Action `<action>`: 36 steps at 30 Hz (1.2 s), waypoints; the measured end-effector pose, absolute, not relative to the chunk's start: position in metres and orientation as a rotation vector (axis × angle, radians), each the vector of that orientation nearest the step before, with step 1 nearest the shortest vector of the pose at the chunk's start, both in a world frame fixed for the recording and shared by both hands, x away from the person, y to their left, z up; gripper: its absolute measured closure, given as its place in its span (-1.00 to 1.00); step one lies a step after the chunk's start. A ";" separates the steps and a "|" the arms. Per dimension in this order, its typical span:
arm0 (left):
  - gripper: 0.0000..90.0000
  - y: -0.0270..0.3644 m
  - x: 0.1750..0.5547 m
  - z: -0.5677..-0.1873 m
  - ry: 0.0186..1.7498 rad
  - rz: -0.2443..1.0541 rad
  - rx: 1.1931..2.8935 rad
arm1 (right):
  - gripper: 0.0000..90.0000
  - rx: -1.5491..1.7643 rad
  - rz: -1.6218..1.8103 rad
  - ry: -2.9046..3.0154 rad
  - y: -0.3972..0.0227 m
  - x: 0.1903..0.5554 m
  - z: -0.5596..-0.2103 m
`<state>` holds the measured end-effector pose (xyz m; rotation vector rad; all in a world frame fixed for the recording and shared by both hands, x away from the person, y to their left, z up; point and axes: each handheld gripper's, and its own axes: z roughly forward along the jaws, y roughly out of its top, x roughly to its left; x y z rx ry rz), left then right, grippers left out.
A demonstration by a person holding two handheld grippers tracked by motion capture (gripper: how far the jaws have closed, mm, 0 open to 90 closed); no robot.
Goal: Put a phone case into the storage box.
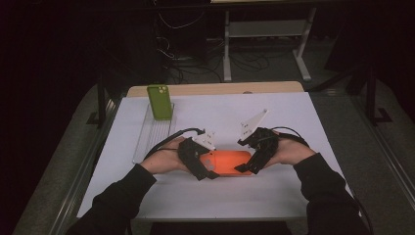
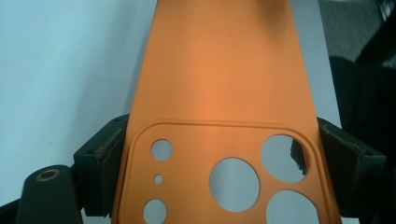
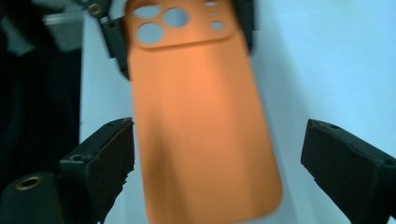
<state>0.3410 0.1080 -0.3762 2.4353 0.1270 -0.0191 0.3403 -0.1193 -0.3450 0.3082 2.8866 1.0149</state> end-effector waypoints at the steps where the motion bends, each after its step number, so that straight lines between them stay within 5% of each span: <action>1: -0.66 0.109 0.341 -0.377 0.150 -0.015 2.431 | -0.80 0.345 1.033 2.867 -0.123 0.341 -0.346; 15: -0.66 0.117 0.341 -0.392 0.527 0.089 2.414 | -0.86 0.842 1.198 2.646 -0.161 0.331 -0.368; 36: -0.66 0.138 0.349 -0.385 0.647 0.142 2.380 | -0.95 1.061 1.251 2.361 -0.137 0.312 -0.411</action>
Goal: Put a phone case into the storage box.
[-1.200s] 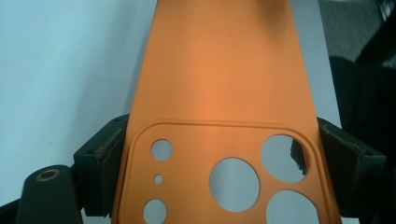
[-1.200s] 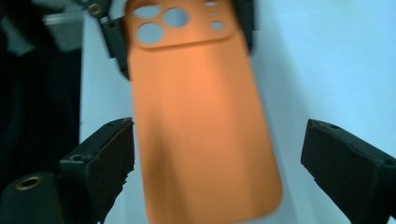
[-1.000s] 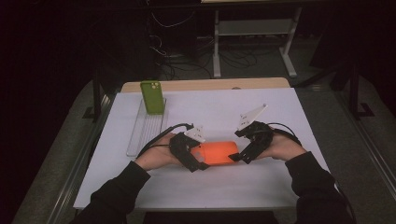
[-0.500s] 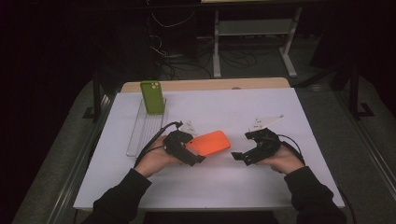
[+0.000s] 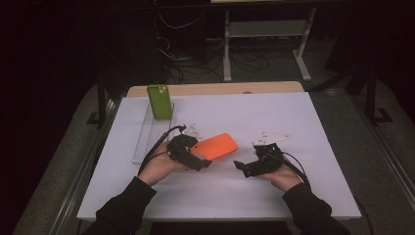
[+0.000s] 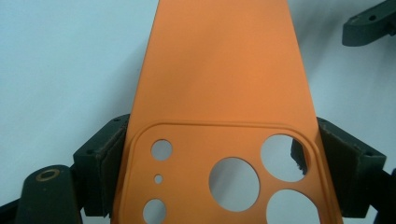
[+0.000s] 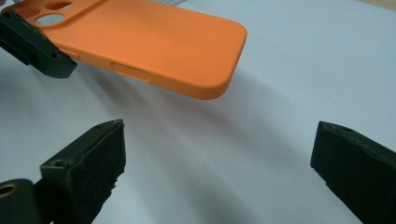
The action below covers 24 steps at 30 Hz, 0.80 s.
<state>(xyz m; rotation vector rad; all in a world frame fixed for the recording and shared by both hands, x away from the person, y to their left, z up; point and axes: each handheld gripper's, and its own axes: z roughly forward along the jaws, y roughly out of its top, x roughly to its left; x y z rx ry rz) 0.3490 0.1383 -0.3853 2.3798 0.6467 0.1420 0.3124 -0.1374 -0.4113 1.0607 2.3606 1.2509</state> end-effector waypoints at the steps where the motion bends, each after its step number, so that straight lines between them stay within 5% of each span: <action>1: -0.66 0.139 0.349 -0.385 0.650 0.140 2.377 | -0.95 1.064 1.250 2.356 -0.137 0.312 -0.412; 24: -0.66 0.138 0.347 -0.386 0.663 0.116 2.335 | -0.94 0.830 1.054 2.262 -0.123 0.302 -0.410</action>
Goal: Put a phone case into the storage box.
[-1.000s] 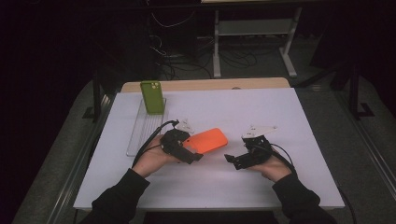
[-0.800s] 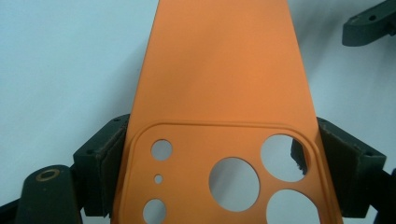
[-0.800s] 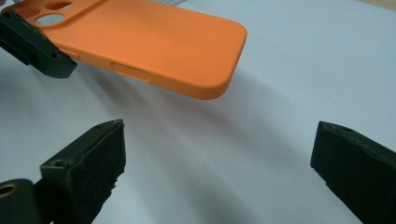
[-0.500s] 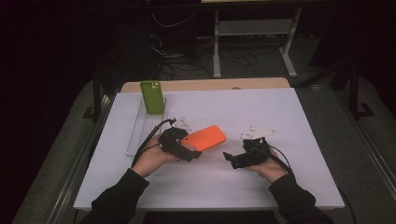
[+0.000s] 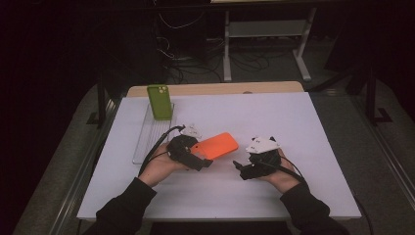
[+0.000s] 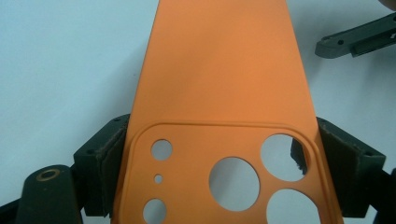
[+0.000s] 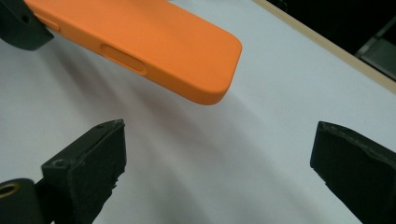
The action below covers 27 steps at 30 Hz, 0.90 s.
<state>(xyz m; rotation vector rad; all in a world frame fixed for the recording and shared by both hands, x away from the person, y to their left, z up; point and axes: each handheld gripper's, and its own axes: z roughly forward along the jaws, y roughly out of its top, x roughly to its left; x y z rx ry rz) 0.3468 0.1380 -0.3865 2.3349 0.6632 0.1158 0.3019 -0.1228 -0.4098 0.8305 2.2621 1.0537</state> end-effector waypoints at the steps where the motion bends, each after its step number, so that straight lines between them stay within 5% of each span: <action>1: -0.66 0.138 0.347 -0.386 0.664 0.115 2.337 | -0.94 0.810 1.040 2.259 -0.122 0.302 -0.410; 27: -0.66 0.136 0.346 -0.388 0.668 0.113 2.302 | -0.93 0.380 0.701 2.128 -0.103 0.285 -0.419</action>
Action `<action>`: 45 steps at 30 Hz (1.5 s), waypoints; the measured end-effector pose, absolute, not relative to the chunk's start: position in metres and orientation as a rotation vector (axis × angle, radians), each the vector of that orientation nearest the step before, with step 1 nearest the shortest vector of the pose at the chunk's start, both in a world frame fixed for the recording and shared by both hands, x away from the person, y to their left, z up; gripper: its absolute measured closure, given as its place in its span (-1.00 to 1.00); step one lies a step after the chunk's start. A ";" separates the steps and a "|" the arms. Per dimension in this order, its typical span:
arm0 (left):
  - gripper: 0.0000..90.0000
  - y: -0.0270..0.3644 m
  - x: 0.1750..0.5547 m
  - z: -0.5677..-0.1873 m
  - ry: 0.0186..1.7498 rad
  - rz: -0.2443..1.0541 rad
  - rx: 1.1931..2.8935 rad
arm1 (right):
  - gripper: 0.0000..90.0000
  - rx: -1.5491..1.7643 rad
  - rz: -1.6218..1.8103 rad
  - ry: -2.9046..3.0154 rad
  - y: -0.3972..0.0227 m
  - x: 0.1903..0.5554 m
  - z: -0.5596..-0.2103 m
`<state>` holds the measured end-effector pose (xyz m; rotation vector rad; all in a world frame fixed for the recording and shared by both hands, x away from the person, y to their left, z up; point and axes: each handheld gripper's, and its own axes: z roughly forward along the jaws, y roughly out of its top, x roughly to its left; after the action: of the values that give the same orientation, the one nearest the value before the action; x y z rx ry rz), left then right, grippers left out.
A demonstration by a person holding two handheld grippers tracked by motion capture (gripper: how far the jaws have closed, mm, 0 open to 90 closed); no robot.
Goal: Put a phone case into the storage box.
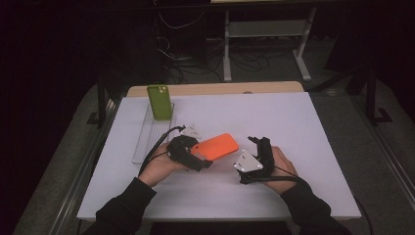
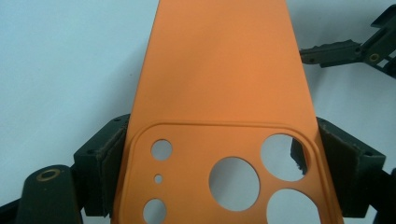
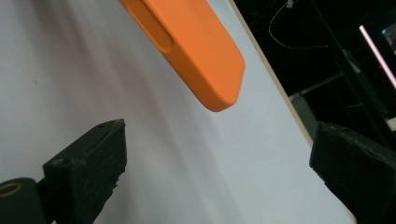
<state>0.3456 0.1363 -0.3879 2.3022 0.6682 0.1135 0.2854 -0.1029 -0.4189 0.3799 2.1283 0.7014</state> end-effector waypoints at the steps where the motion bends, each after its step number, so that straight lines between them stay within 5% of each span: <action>1: -0.66 0.136 0.345 -0.388 0.678 0.110 2.295 | -0.93 0.366 0.690 2.121 -0.102 0.285 -0.419; 27: -0.66 0.132 0.345 -0.387 0.635 0.100 2.335 | -0.83 -0.057 0.421 1.884 -0.075 0.271 -0.436; 45: -0.66 0.124 0.340 -0.389 0.607 0.080 2.338 | -0.31 -0.212 0.368 1.748 -0.060 0.262 -0.442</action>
<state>0.3399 0.1240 -0.3892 2.3379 0.6071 0.0795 0.2623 -0.0600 -0.4421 -0.2119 1.7477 0.3684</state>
